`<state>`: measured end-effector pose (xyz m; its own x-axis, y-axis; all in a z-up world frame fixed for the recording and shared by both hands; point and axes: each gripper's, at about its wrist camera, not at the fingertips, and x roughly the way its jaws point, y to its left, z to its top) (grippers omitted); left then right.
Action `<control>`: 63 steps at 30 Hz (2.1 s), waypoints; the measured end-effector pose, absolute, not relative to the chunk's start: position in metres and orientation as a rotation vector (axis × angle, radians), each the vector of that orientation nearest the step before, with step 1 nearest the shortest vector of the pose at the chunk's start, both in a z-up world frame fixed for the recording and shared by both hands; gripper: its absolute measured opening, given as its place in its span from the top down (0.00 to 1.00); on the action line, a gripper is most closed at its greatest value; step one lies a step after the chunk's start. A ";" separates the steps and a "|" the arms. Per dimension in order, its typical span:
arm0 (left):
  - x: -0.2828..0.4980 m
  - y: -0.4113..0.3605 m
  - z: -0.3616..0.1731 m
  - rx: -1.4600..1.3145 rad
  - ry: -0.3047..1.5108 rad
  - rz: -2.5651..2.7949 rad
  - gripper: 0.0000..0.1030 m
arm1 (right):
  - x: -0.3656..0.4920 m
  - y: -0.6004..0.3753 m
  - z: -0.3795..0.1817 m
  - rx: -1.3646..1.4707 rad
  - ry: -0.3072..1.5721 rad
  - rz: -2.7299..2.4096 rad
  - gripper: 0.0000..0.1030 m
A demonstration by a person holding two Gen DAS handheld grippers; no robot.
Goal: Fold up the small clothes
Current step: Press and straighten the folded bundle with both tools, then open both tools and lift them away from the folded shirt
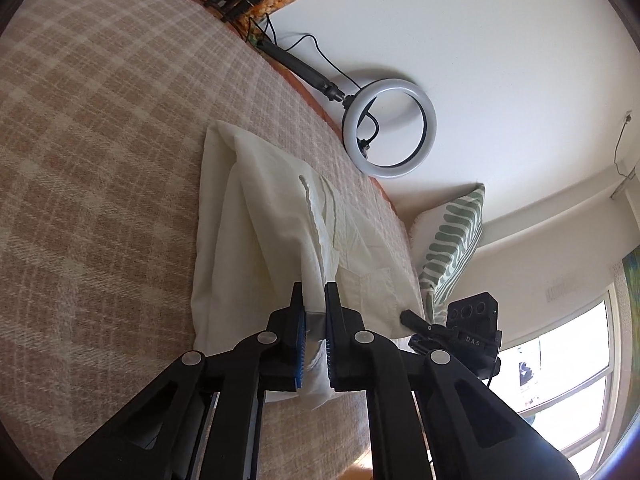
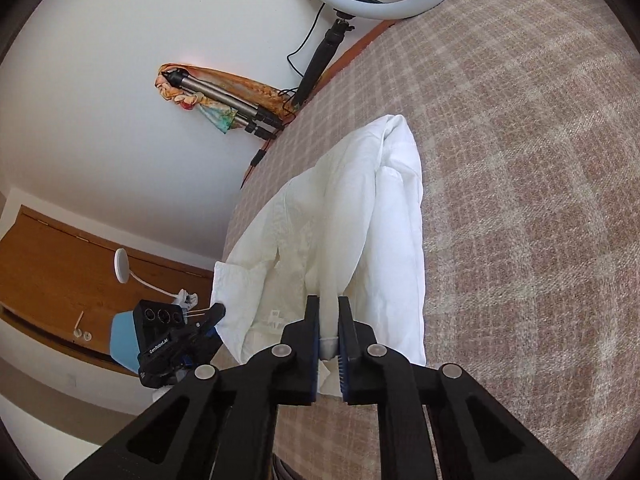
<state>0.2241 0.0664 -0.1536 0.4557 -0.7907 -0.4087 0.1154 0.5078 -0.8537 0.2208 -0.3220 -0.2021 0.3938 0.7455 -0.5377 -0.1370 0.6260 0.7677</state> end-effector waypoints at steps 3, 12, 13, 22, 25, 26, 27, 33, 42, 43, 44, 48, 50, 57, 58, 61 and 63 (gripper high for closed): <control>0.214 0.074 -0.148 -0.913 0.911 -0.686 0.95 | 0.212 -0.326 -0.185 0.721 0.973 0.658 0.99; 0.198 0.078 -0.193 -0.813 0.991 -0.567 0.96 | 0.197 -0.338 -0.230 0.686 1.060 0.562 1.00; 0.199 0.076 -0.193 -0.791 0.992 -0.560 0.96 | 0.198 -0.337 -0.232 0.676 1.055 0.557 1.00; 0.188 0.082 -0.155 -0.594 0.979 -0.533 0.88 | 0.189 -0.323 -0.191 0.387 1.062 0.599 0.74; 0.179 0.091 -0.129 -0.534 0.889 -0.499 0.88 | 0.185 -0.336 -0.166 0.371 0.986 0.637 0.64; 0.178 0.089 -0.120 -0.511 0.863 -0.505 0.88 | 0.186 -0.342 -0.159 0.388 0.957 0.651 0.64; 0.177 0.084 -0.112 -0.490 0.843 -0.509 0.88 | 0.190 -0.349 -0.154 0.409 0.933 0.656 0.64; 0.185 0.003 -0.084 -0.340 0.811 -0.663 0.87 | 0.232 -0.369 -0.145 0.559 0.879 0.646 0.63; 0.204 -0.112 -0.095 -0.191 0.843 -0.824 0.62 | 0.293 -0.368 -0.175 0.759 0.919 0.669 0.62; 0.206 -0.120 -0.099 -0.179 0.852 -0.824 0.62 | 0.297 -0.367 -0.180 0.772 0.930 0.677 0.62; 0.207 -0.127 -0.102 -0.171 0.859 -0.828 0.62 | 0.301 -0.363 -0.184 0.782 0.944 0.690 0.62; 0.200 -0.148 -0.109 -0.073 0.836 -0.840 0.62 | 0.313 -0.350 -0.200 0.795 1.003 0.728 0.61; 0.202 -0.151 -0.119 -0.041 0.851 -0.837 0.61 | 0.319 -0.345 -0.207 0.809 1.021 0.739 0.60; 0.205 -0.151 -0.152 -0.034 0.941 -0.851 0.62 | 0.344 -0.345 -0.226 0.928 1.023 0.720 0.59; 0.204 -0.151 -0.154 -0.030 0.943 -0.852 0.62 | 0.347 -0.347 -0.224 0.923 1.012 0.685 0.66; 0.204 -0.149 -0.156 -0.047 0.953 -0.859 0.62 | 0.354 -0.352 -0.217 0.898 0.977 0.612 0.88; 0.203 -0.149 -0.157 -0.047 0.949 -0.860 0.62 | 0.356 -0.358 -0.210 0.899 0.948 0.613 0.93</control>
